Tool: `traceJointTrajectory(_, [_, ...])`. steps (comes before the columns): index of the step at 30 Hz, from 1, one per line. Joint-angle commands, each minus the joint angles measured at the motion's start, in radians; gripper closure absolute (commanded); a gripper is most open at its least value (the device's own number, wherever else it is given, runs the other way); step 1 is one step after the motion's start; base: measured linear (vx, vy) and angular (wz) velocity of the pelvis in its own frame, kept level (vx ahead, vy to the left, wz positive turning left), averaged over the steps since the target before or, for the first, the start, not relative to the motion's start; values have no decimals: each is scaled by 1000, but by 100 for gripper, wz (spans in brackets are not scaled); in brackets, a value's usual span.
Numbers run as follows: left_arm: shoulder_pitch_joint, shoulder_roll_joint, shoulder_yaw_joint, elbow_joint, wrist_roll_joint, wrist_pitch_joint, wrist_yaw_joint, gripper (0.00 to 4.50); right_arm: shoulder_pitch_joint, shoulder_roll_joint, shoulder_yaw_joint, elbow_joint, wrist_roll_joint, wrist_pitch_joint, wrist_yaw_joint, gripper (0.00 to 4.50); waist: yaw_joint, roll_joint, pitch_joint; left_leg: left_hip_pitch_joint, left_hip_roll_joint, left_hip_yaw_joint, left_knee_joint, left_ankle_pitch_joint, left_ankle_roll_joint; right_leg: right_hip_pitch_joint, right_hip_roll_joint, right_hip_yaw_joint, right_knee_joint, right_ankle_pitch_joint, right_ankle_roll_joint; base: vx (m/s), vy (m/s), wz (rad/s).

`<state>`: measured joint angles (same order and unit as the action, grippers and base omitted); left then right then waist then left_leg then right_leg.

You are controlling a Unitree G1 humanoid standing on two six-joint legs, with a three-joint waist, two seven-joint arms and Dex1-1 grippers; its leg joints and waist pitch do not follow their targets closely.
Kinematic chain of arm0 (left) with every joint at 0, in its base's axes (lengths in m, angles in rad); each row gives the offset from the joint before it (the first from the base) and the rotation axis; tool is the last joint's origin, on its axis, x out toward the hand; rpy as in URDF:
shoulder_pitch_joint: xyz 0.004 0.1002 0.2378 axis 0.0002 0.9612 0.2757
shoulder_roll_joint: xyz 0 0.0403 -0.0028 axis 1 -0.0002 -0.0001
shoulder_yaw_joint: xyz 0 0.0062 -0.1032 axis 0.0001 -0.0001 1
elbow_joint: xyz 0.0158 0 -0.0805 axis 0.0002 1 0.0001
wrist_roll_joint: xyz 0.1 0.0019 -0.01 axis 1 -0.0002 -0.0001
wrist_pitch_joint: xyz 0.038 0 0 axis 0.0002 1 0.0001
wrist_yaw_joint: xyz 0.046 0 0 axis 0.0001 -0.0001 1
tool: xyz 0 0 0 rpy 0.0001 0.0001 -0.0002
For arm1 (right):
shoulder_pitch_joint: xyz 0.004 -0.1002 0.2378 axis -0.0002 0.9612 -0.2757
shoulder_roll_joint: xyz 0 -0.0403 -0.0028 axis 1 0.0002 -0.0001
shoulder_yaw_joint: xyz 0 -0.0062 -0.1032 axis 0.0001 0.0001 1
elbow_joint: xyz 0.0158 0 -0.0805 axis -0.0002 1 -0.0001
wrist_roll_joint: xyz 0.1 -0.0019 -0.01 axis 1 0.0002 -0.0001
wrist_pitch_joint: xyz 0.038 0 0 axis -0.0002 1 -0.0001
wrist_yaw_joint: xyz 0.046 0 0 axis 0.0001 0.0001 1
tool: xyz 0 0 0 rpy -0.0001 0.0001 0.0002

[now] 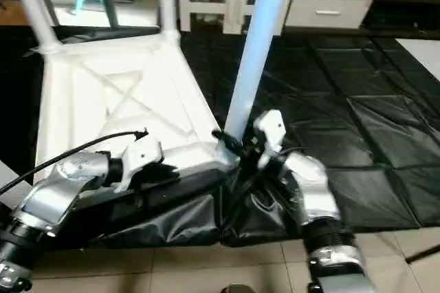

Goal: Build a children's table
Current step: Insert table leg to table base

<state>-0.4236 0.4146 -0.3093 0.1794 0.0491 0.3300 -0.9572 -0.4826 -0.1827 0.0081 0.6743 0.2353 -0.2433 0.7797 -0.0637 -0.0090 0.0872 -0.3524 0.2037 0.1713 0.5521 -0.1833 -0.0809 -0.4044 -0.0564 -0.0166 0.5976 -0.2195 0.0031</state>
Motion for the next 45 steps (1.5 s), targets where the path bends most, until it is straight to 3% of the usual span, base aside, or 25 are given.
traceJointTrajectory(1, [-7, -49, -39, -65, 5, 50, 31, 450, 51, 6, 4, 147, -96, 106, -172, 264, -9, 9, -5, 8, 22, -26, -83, -583, -25, -19, -56, 29, -127, -646, -77, 0, 0, 0])
traceJointTrajectory(2, [-7, -49, -39, -65, 5, 50, 31, 450, 51, 6, 4, 147, -96, 106, -172, 264, -12, 10, -6, 5, 22, -24, -85, -563, -24, -16, -56, 29, -126, -606, -87, 0, 0, 0])
traceJointTrajectory(3, [-22, -104, -28, -73, 28, 119, 117, 450, 31, 33, -3, 169, -102, 116, -264, 264, -14, 14, -8, 2, 25, -20, -84, -539, -27, -15, -54, 32, -119, -540, -107, 0, 0, 0])
traceJointTrajectory(6, [-45, -176, -9, -71, 51, 212, 223, 450, 5, 66, -7, 200, -116, 140, -389, 264, -17, 13, -11, -4, 23, -12, -82, -484, -27, -9, -50, 33, -112, -429, -138, 0, 0, 0])
traceJointTrajectory(7, [-62, -219, 8, -61, 71, 254, 295, 450, -15, 86, -13, 226, -122, 153, -461, 264, -17, 19, -14, -7, 25, -9, -81, -444, -28, -4, -48, 33, -104, -348, -155, 0, 0, 0])
traceJointTrajectory(8, [-70, -239, 16, -54, 79, 268, 328, 450, -25, 95, -16, 239, -122, 159, -489, 264, -18, 18, -17, -11, 25, -5, -78, -402, -25, 2, -47, 32, -99, -272, -173, 0, 0, 0])
traceJointTrajectory(10, [-102, -324, 36, -44, 103, 328, 448, 450, -76, 141, -20, 298, -144, 170, -617, 264, -17, 19, -17, -13, 22, 2, -74, -381, -14, 3, -45, 32, -98, -226, -187, 0, 0, 0])
traceJointTrajectory(13, [-109, -360, 31, -49, 118, 346, 486, 450, -100, 164, -3, 320, -171, 160, -675, 264, -16, 18, -21, -16, 18, 1, -71, -367, -9, 10, -47, 30, -99, -232, -175, 0, 0, 0])
traceJointTrajectory(15, [-102, -369, 29, -65, 124, 355, 500, 450, -121, 182, 18, 339, -198, 144, -696, 264, -16, 12, -27, -19, 18, 3, -67, -333, -1, 16, -44, 28, -95, -168, -172, 0, 0, 0])
traceJointTrajectory(19, [-90, -343, 39, -94, 132, 370, 506, 450, -137, 194, 10, 340, -185, 113, -662, 264, -14, 12, -29, -21, 18, 4, -66, -292, 13, 24, -46, 27, -87, -102, -190, 0, 0, 0])
traceJointTrajectory(25, [-75, -304, 39, -120, 129, 365, 494, 450, -142, 177, -28, 311, -150, 61, -599, 264, -16, 15, -29, -19, 21, 6, -65, -288, 20, 28, -46, 27, -86, -95, -210, 0, 0, 0])
traceJointTrajectory(31, [-63, -285, 25, -128, 119, 358, 470, 450, -131, 154, -31, 253, -137, 29, -532, 264, -18, 20, -39, -18, 21, 10, -55, -197, 50, 40, -46, 27, -74, 38, -256, 0, 0, 0])
traceJointTrajectory(32, [-63, -285, 24, -128, 118, 358, 468, 450, -131, 153, -32, 250, -135, 28, -527, 208, -18, 19, -39, -18, 20, 11, -54, -192, 56, 41, -45, 27, -73, 49, -261, 0, 0, 0])
traceJointTrajectory(36, [-67, -280, 15, -121, 112, 351, 463, 450, -137, 146, -36, 233, -125, 18, -484, 176, -14, 25, -47, -18, 22, 12, -47, -131, 84, 49, -49, 29, -64, 128, -300, 0, 0, 0])
traceJointTrajectory(38, [-68, -279, 12, -121, 109, 350, 462, 450, -140, 148, -35, 230, -125, 10, -471, 167, -14, 20, -46, -20, 19, 14, -43, -113, 104, 53, -48, 29, -61, 146, -313, 0, 0, 0])
traceJointTrajectory(43, [-68, -273, 8, -123, 104, 348, 460, 450, -131, 154, -28, 178, -99, -46, -388, 167, -12, 21, -48, -19, 22, 16, -38, -122, 123, 51, -49, 31, -59, 120, -324, 0, 0, 0])
traceJointTrajectory(45, [-67, -270, 8, -126, 103, 348, 458, 450, -127, 157, -34, 161, -84, -53, -373, 192, -12, 17, -49, -21, 22, 16, -36, -108, 130, 53, -48, 32, -56, 132, -327, 0, 0, 0])
